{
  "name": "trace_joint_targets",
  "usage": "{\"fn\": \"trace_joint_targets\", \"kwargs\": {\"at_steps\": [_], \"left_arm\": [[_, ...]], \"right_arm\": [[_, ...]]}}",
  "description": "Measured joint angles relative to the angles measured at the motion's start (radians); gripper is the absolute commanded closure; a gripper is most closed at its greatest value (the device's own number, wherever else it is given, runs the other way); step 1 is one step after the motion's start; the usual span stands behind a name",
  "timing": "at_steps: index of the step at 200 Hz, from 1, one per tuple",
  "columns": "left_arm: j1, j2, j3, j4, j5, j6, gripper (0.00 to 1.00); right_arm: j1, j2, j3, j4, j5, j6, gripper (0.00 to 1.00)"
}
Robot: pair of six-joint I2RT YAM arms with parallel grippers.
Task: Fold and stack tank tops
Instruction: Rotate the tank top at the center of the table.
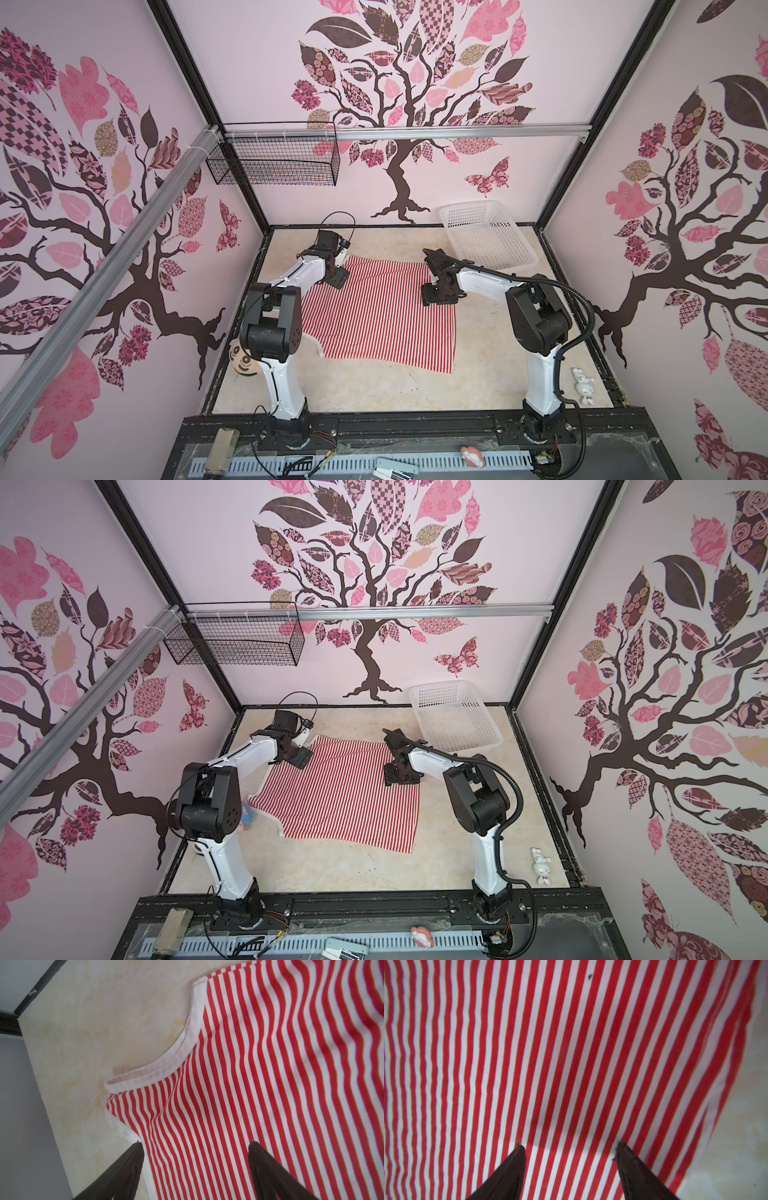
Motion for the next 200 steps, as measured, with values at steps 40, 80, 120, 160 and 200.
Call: {"fn": "trace_joint_targets", "kwargs": {"at_steps": [40,80,120,160,200], "left_arm": [[0.023,0.144,0.127,-0.01,-0.01,-0.029,0.17],[0.038,0.209,0.203,-0.011,-0.041,-0.034,0.17],[0.039,0.211,0.194,-0.012,-0.041,-0.034,0.17],[0.038,0.21,0.189,-0.008,-0.061,-0.033,0.17],[0.038,0.209,0.182,-0.004,-0.092,-0.03,0.17]], "right_arm": [[0.01,-0.084,-0.118,0.039,-0.045,0.032,0.28],[0.084,-0.245,-0.304,0.052,-0.105,0.099,0.28],[0.119,-0.373,-0.425,0.068,-0.139,0.154,0.28],[0.116,-0.314,-0.416,0.073,-0.142,0.147,0.27],[0.119,-0.225,-0.306,0.029,-0.047,0.104,0.27]]}}
